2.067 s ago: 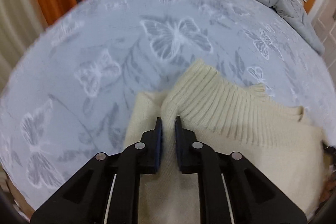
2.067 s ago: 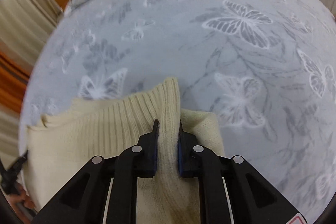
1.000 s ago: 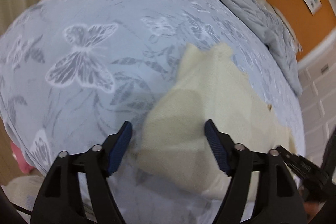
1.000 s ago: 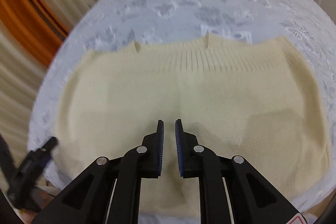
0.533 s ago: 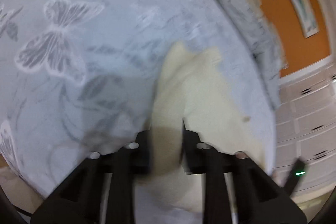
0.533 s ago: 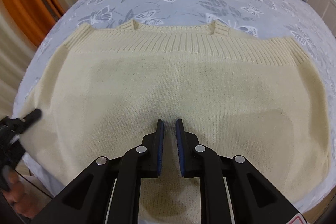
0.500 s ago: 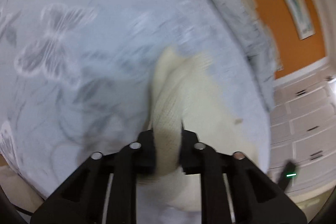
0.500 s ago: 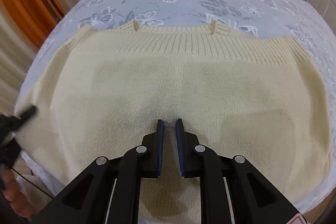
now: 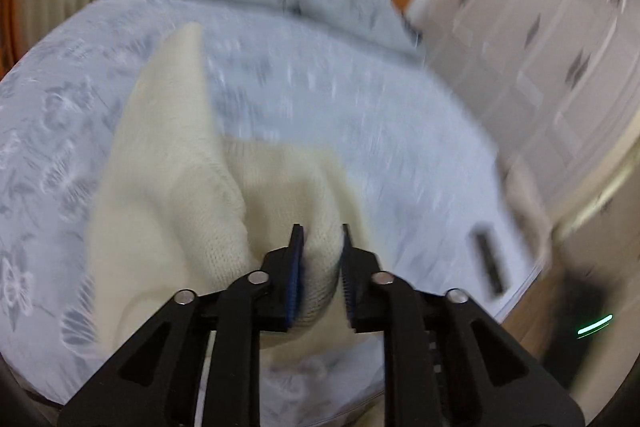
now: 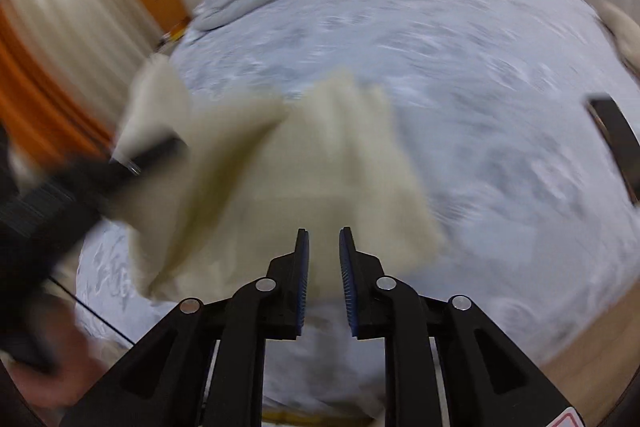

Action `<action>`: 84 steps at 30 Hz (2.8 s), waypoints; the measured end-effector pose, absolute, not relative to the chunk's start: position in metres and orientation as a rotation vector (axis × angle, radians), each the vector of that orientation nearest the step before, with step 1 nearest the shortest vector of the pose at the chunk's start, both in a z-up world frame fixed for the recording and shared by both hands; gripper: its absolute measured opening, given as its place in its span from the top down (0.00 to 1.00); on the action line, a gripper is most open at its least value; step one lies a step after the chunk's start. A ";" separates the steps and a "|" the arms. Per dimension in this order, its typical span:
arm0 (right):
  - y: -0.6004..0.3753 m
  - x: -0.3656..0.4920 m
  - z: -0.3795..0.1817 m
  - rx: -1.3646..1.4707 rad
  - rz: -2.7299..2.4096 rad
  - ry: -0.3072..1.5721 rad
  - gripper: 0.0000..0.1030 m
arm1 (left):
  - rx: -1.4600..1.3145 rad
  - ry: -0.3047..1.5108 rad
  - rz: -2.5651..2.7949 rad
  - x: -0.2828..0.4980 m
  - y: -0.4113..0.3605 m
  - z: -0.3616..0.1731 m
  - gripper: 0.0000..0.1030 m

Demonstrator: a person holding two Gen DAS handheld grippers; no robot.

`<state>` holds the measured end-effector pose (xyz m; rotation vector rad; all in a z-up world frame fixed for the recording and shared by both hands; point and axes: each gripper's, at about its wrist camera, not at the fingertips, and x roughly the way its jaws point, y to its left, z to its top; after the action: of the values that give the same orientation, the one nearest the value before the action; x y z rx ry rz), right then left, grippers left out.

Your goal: Fold small clothes

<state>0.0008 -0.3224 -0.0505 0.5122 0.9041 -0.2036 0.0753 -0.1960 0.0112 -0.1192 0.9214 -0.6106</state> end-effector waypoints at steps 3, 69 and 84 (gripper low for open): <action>-0.342 -0.016 -0.056 0.573 -0.223 0.906 0.78 | -0.067 0.969 -0.593 0.049 -0.200 -0.016 0.75; -0.301 0.066 -0.041 0.601 0.034 0.958 0.50 | -0.029 0.980 -0.423 0.007 -0.069 -0.041 0.30; -0.284 0.085 -0.013 0.550 0.071 0.902 0.87 | -0.109 0.974 -0.411 0.017 -0.053 -0.032 0.30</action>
<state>0.0850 -0.2838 -0.0128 0.5503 0.9018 0.0708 0.0170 -0.0529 -0.0319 -0.1094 0.9744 -0.4114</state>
